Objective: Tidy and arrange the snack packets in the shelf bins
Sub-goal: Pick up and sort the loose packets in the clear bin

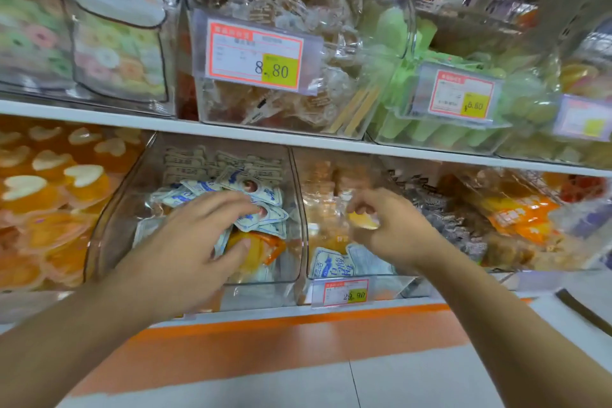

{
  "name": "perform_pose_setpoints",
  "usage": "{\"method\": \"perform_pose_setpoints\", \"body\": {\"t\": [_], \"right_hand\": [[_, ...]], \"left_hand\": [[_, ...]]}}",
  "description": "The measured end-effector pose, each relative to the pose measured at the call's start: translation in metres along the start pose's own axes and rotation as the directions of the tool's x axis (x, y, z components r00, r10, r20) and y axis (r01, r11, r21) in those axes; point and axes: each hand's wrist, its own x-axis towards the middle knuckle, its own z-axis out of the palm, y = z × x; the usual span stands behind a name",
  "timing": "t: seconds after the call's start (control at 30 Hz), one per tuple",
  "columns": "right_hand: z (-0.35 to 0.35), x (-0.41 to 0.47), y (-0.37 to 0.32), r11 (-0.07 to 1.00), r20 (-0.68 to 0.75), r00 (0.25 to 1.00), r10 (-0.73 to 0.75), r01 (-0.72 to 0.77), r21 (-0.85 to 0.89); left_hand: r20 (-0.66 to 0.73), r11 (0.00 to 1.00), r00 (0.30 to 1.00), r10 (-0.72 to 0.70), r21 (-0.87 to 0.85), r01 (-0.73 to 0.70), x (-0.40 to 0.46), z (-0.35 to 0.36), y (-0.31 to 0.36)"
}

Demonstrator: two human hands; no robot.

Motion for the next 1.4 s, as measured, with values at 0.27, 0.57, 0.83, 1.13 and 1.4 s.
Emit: {"method": "perform_pose_setpoints", "body": {"t": [0.27, 0.57, 0.83, 1.13, 1.4], "right_hand": [[0.023, -0.017, 0.014, 0.999, 0.240, 0.971, -0.015, 0.003, 0.050], [0.040, -0.008, 0.002, 0.998, 0.113, 0.992, 0.063, -0.066, 0.023], [-0.017, -0.019, -0.032, 0.873, -0.316, 0.945, 0.079, 0.087, 0.479], [0.028, -0.017, -0.119, 0.521, -0.132, 0.980, 0.148, 0.036, 0.853], [0.043, 0.001, -0.137, 0.599, 0.177, 0.971, 0.158, -0.237, 0.765]], "left_hand": [[0.005, 0.998, 0.999, 0.037, -0.044, -0.037, 0.008, 0.028, 0.028], [-0.018, 0.995, 0.999, -0.042, -0.095, 0.040, 0.008, 0.030, 0.028], [-0.043, 0.891, 0.973, -0.228, -0.413, 0.190, 0.005, 0.007, 0.043], [0.153, 0.461, 0.929, -0.336, -0.834, 0.304, -0.011, -0.008, 0.052], [0.132, 0.415, 0.839, -0.528, -0.822, 0.391, -0.001, -0.032, -0.002]]}}
